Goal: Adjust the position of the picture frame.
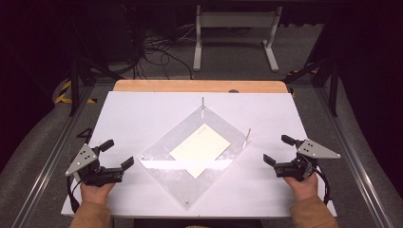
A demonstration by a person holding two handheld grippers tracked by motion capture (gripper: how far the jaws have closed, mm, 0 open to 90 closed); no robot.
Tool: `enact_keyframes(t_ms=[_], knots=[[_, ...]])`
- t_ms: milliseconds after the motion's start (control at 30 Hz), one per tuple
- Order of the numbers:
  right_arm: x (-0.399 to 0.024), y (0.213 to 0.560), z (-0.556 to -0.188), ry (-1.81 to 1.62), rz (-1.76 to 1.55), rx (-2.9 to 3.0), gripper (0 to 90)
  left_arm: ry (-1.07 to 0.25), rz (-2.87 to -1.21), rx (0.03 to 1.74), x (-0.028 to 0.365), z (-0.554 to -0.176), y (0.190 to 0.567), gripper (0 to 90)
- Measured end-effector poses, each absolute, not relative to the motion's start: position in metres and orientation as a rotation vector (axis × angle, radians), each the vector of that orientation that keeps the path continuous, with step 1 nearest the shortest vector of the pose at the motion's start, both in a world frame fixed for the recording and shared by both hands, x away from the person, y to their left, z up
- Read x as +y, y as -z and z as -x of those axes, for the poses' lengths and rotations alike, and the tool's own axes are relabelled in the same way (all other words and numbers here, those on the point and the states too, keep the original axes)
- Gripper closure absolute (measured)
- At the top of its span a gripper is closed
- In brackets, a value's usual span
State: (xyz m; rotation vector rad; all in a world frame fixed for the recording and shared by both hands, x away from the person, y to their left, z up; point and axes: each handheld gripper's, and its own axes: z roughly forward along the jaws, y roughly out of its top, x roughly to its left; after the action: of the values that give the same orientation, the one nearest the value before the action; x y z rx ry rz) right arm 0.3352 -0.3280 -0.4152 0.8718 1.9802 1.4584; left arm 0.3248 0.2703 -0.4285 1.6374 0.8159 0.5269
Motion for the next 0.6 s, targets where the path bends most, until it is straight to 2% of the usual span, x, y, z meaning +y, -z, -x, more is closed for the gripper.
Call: enact_keyframes(t_ms=[600], knots=[[-0.331, 0.415, -0.325, -1.454, -0.862, 2.002, 0.0, -0.457, -1.679, 0.752, 0.238, -0.343, 0.412, 0.5]])
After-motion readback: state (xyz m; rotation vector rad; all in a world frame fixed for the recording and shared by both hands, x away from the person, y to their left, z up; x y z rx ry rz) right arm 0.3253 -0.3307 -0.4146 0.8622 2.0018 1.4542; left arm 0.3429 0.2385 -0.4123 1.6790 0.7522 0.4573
